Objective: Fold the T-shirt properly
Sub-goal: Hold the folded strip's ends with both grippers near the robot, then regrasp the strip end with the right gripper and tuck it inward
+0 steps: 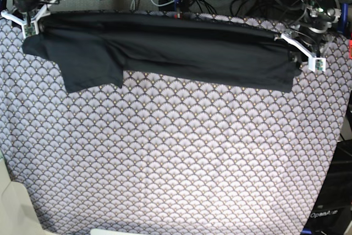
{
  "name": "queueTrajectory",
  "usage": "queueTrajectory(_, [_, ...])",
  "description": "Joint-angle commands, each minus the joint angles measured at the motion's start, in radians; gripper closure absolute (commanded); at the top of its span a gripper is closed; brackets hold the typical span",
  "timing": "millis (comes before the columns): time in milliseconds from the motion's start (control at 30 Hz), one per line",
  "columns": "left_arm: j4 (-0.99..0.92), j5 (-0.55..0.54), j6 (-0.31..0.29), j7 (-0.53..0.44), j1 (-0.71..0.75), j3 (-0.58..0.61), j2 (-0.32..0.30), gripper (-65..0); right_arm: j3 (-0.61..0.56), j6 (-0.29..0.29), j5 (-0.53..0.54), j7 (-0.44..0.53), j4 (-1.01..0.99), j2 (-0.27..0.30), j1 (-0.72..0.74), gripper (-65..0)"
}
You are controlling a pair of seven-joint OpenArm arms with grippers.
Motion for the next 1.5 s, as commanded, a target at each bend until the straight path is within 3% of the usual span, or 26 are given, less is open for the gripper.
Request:
queueTrajectory(0, [0.019,-0.008,0.003,-0.02,-0.004,-0.001,-0.01,-23.5,0.006,-0.011,0.021,0.016,0.03,0.01,-0.008,-24.1])
queueTrajectory(333, [0.019,-0.008,0.003,-0.02,-0.004,-0.001,-0.01,-23.5,-0.11,-0.011,0.084,0.01,0.113,-0.027,-0.055,-24.1])
queueTrajectory(800, [0.029,-0.008,0.003,-0.019,-0.003,-0.003,-0.01,-23.5,-0.11,-0.011,0.077,0.006,0.148,-0.014,0.026,-24.1])
queueTrajectory(967, [0.029,-0.008,0.003,-0.019,-0.003,-0.003,-0.008,-23.5,-0.156,-0.011,0.077,-0.175,0.145,0.055,0.156,-24.1])
queueTrajectory(1133, [0.029,-0.008,0.003,-0.014,-0.003,-0.003,-0.008,-23.5,-0.311,-0.011,0.084,-0.429,0.134,0.145,0.301,-24.1])
queueTrajectory(1333, [0.045,-0.008,0.003,-0.017,-0.003,-0.031,0.015,-23.5,-0.394,-0.011,0.085,-0.565,0.074,0.147,0.428,-24.3])
queueTrajectory(1467, [0.085,-0.008,0.002,-0.017,-0.004,-0.054,0.038,-23.5,-0.403,-0.011,0.137,-0.6,-0.041,0.147,0.491,-29.4])
